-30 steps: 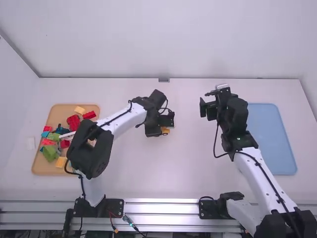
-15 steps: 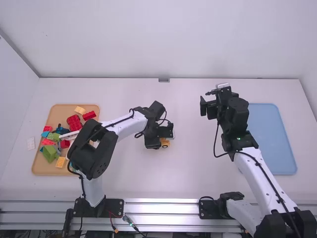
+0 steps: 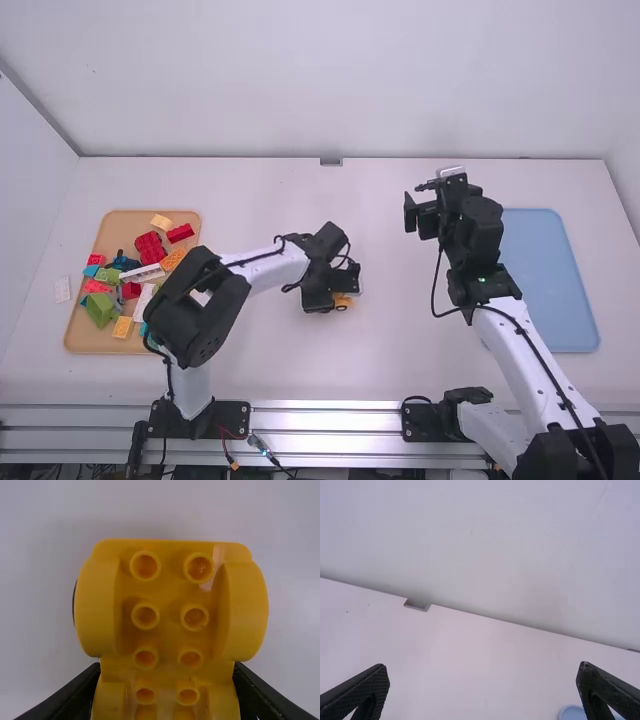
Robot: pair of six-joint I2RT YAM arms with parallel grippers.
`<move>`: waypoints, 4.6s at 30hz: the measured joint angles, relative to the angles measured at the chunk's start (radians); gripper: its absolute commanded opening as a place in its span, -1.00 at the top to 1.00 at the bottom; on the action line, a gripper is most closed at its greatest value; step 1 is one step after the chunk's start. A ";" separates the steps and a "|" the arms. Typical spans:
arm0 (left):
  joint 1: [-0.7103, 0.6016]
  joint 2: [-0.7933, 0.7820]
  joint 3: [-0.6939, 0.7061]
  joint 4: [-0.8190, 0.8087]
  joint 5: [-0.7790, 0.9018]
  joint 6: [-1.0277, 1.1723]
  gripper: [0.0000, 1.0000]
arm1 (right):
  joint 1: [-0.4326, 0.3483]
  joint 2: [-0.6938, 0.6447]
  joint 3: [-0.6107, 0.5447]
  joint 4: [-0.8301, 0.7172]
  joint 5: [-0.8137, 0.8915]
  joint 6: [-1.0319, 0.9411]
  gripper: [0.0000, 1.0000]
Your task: Assemble lego blocks to make yellow taxi
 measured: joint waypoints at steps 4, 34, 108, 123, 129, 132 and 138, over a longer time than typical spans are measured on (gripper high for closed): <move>0.004 0.000 -0.031 0.041 -0.009 -0.005 -0.24 | 0.000 0.000 0.000 0.000 -0.002 -0.001 -0.98; 0.247 -0.292 0.095 -0.268 -0.132 -0.222 -0.98 | 0.000 0.000 0.000 0.015 -0.002 0.000 -0.98; 1.477 -0.211 -0.209 -0.077 -0.218 0.121 -0.57 | 0.018 0.000 0.001 0.175 -0.003 0.000 -0.98; 1.477 -0.209 -0.266 0.026 -0.195 0.133 -0.43 | 0.019 0.000 0.001 0.182 -0.003 0.000 -0.98; 1.477 -0.209 -0.266 0.045 -0.174 0.134 -0.98 | 0.018 0.000 0.001 0.182 -0.005 0.001 -0.98; 1.477 -0.209 -0.266 0.051 -0.166 0.133 -0.97 | 0.018 0.000 0.001 0.182 -0.002 0.000 -0.98; 1.477 -0.209 -0.267 0.039 -0.169 0.131 -0.98 | 0.018 0.000 0.001 0.183 -0.002 0.000 -0.98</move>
